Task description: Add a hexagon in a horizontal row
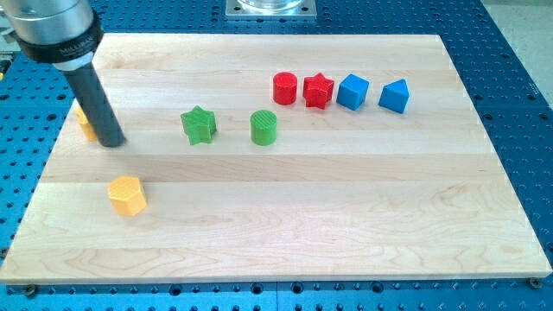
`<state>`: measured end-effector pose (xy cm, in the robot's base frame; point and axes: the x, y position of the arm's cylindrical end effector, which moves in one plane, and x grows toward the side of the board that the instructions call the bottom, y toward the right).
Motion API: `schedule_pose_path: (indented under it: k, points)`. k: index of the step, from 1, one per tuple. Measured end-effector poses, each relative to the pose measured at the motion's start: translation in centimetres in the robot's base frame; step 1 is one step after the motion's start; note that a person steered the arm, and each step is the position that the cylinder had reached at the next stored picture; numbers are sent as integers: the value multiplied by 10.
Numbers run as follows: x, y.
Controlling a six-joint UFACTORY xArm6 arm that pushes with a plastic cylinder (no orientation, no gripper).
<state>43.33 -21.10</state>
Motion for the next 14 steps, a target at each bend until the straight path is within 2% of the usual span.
schedule_pose_path:
  k: [2,3,4,5,6,7,8,9,10,11,14]
  points:
    - [86,10]
    - [101,-13]
    - [138,10]
    - [134,71]
    - [91,75]
    - [88,66]
    - [124,58]
    - [108,31]
    - [64,36]
    - [40,36]
    - [10,62]
